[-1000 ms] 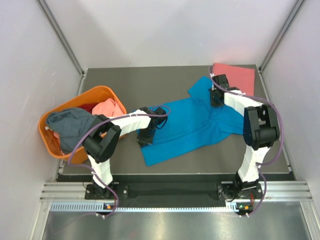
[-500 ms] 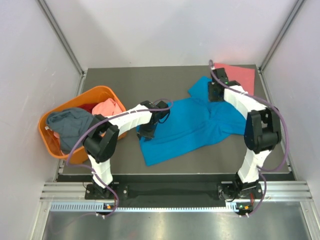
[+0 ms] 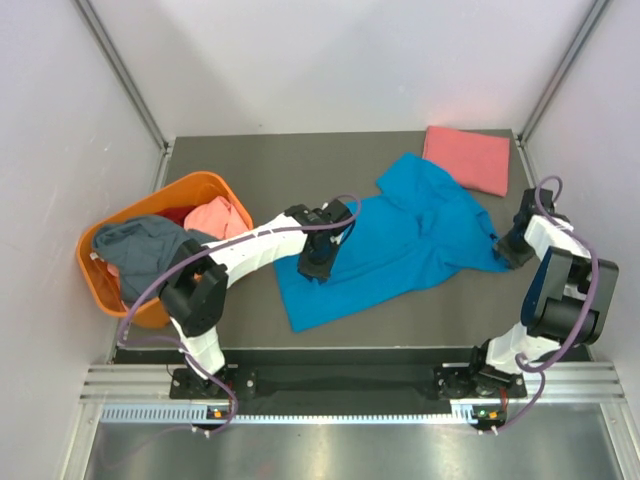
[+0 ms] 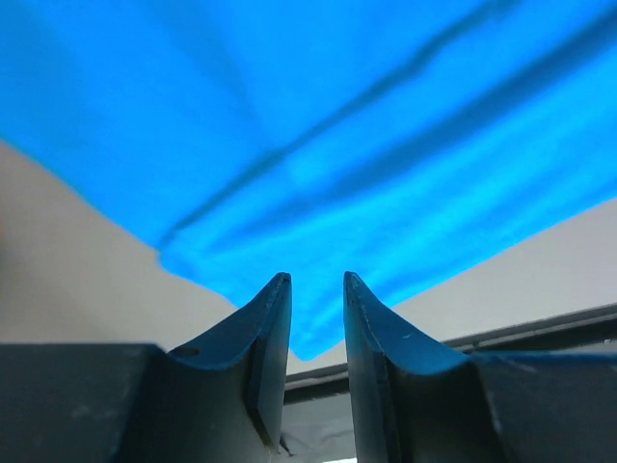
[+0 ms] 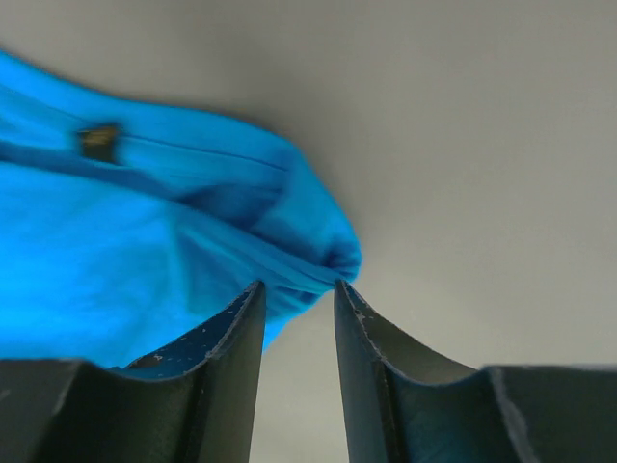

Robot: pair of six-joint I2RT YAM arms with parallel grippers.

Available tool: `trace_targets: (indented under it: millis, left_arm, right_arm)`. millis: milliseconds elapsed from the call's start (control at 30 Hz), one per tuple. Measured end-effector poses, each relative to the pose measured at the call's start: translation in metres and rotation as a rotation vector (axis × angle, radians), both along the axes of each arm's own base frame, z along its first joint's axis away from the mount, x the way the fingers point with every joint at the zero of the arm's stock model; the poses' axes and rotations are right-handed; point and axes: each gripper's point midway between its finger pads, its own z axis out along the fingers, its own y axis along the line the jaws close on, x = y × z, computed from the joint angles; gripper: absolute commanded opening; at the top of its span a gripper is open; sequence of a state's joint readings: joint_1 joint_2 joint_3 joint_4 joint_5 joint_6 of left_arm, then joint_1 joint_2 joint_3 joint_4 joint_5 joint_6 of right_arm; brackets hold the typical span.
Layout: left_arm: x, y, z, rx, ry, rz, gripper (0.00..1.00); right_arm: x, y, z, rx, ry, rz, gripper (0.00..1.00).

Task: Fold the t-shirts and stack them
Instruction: Fold the tshirt

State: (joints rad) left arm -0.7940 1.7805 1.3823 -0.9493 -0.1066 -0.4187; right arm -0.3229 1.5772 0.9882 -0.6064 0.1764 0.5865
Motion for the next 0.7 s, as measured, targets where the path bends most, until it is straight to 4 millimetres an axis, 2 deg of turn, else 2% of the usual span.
trace_targets:
  millis: [133, 333, 467, 700]
  left_arm:
    - [-0.016, 0.001, -0.028, 0.003, 0.077, 0.004, 0.33]
    - [-0.03, 0.017, -0.055, 0.059, 0.128, 0.041, 0.33]
    - [-0.032, 0.023, -0.063, 0.083, 0.128, 0.065, 0.33]
    - [-0.032, 0.025, -0.064, 0.082, 0.114, 0.086, 0.33]
  right_arm:
    - [-0.015, -0.005, -0.014, 0.067, 0.008, -0.09, 0.34]
    - [-0.015, -0.021, -0.015, 0.093, -0.038, -0.164, 0.35]
    - [-0.016, -0.022, -0.016, 0.098, -0.042, -0.167, 0.38]
    - [-0.013, -0.019, -0.021, 0.109, -0.082, -0.164, 0.36]
